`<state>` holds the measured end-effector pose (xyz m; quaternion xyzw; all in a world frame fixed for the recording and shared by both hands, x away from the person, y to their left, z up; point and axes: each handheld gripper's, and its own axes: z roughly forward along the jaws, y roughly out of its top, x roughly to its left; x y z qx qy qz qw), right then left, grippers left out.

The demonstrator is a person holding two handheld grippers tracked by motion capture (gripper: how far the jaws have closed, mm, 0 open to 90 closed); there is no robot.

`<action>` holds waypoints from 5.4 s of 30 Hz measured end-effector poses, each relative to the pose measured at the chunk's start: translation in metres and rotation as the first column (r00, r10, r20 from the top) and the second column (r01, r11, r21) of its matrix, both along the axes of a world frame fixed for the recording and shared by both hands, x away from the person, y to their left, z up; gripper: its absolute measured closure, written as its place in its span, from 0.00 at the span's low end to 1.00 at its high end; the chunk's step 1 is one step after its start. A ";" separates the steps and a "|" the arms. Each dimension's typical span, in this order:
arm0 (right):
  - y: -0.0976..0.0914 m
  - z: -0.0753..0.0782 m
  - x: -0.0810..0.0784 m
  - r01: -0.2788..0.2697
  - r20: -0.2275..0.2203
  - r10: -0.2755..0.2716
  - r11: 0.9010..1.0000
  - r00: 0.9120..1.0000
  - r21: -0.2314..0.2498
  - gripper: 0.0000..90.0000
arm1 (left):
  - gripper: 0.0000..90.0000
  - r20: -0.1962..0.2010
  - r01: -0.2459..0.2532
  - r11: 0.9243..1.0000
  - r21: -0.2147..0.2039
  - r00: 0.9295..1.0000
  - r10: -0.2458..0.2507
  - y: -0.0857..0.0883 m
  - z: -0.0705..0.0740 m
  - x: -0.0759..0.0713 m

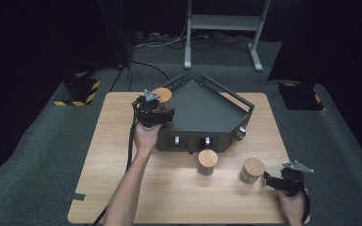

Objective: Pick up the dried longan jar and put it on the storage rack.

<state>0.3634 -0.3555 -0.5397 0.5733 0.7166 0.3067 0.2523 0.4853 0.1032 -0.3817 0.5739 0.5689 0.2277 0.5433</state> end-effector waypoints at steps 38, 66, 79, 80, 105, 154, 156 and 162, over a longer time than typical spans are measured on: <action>0.000 0.000 0.000 -0.001 0.000 0.001 1.000 1.000 0.001 0.11 | 0.29 0.003 0.033 0.999 0.019 0.999 -0.033 -0.004 -0.013 0.002; 0.000 0.000 0.000 0.000 -0.001 0.000 1.000 1.000 0.000 0.11 | 0.13 0.008 0.038 0.999 0.009 0.999 -0.038 0.002 -0.014 -0.004; 0.000 0.000 0.000 0.000 -0.001 0.000 1.000 1.000 -0.001 0.11 | 0.11 0.012 0.060 0.998 -0.005 0.998 -0.060 0.007 -0.008 -0.018; 0.000 0.000 0.000 0.000 -0.001 0.000 1.000 1.000 -0.001 0.11 | 0.11 0.011 0.060 0.998 -0.009 0.998 -0.060 0.007 -0.008 -0.019; 0.000 0.000 0.000 0.000 -0.001 0.000 1.000 1.000 -0.001 0.11 | 0.11 -0.003 0.077 0.996 -0.040 0.997 -0.077 0.017 -0.012 -0.049; 0.001 0.000 0.000 0.002 -0.001 -0.002 1.000 1.000 -0.001 0.11 | 0.10 -0.048 0.090 0.995 -0.045 0.995 -0.092 0.035 -0.052 -0.095; 0.001 0.000 0.000 0.002 -0.001 -0.002 1.000 1.000 -0.001 0.11 | 0.10 -0.050 0.090 0.995 -0.049 0.994 -0.092 0.035 -0.054 -0.096; 0.001 0.000 0.000 0.002 -0.001 -0.002 1.000 1.000 -0.002 0.11 | 0.10 -0.060 0.093 0.995 -0.030 0.994 -0.094 0.034 -0.062 -0.099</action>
